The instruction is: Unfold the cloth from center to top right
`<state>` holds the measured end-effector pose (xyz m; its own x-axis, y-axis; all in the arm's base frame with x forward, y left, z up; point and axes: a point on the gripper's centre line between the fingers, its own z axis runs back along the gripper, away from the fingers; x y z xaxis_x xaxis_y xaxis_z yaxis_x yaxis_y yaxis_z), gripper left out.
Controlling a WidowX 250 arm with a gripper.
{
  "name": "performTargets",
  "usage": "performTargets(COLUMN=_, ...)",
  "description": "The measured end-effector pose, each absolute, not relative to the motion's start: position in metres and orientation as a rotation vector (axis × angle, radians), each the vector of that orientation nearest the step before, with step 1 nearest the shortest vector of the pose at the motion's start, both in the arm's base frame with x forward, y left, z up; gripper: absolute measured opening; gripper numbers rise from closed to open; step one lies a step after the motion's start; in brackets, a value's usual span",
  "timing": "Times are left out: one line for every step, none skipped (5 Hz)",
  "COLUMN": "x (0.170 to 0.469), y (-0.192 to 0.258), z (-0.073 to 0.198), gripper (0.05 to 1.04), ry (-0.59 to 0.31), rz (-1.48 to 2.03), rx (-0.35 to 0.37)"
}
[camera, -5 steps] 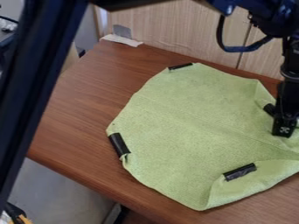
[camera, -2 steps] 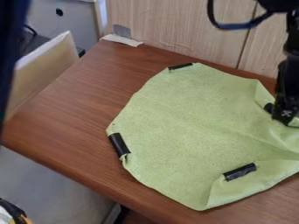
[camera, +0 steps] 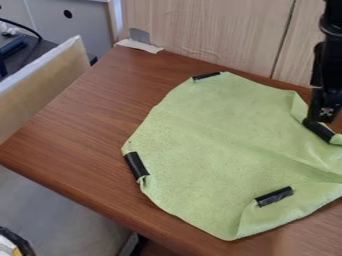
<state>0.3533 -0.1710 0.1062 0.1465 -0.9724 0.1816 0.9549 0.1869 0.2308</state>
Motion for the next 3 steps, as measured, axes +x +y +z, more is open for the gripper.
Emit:
performTargets(x=0.326, y=-0.148, z=0.095, gripper=1.001, ry=-0.230, rz=-1.311, rx=0.095)
performTargets(x=0.313, y=-0.132, z=0.079, gripper=1.001, ry=-0.177, rz=-1.267, rx=0.085)
performTargets(x=0.314, y=-0.130, z=0.080, gripper=1.001, ry=-0.180, rz=-1.257, rx=0.086)
